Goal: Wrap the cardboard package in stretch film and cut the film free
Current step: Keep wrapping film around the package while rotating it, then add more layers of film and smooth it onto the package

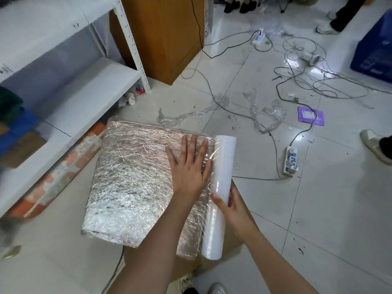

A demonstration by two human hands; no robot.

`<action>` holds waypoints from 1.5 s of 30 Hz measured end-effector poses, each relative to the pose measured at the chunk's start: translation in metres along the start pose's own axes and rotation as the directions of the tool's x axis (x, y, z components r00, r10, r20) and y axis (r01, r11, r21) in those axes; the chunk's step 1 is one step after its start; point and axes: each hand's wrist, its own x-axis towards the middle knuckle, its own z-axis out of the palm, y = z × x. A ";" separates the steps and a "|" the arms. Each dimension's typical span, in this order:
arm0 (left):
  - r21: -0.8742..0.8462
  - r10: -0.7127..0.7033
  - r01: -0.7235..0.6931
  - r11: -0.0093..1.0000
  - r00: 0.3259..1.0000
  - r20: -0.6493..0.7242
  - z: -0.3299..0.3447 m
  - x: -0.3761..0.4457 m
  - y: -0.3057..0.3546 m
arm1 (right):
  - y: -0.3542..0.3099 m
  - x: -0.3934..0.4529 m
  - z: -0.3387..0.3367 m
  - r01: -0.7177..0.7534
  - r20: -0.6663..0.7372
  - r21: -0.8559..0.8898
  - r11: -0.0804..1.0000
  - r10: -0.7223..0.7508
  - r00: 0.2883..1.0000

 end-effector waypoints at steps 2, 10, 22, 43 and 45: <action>-0.026 0.008 -0.008 1.000 1.000 0.008 -0.001 0.003 -0.003 | -0.002 0.002 0.002 -0.027 -0.015 -0.014 1.000 0.027 1.000; -0.023 -0.319 0.333 0.943 0.919 0.233 -0.022 -0.015 -0.039 | -0.016 0.011 0.024 -0.088 -0.148 -0.066 0.994 0.077 0.986; -0.207 -0.466 0.494 0.844 0.868 0.173 -0.042 -0.060 -0.073 | -0.044 -0.008 0.075 -0.026 -0.192 -0.246 0.969 -0.023 0.981; -0.664 -0.747 0.627 0.408 0.647 0.152 -0.065 -0.061 -0.102 | -0.120 0.000 0.134 0.181 -0.012 -0.607 0.774 -0.236 0.972; -0.720 -0.749 0.582 0.379 0.649 0.130 -0.059 -0.063 -0.100 | -0.120 0.000 0.135 0.194 0.010 -0.651 0.734 -0.247 0.969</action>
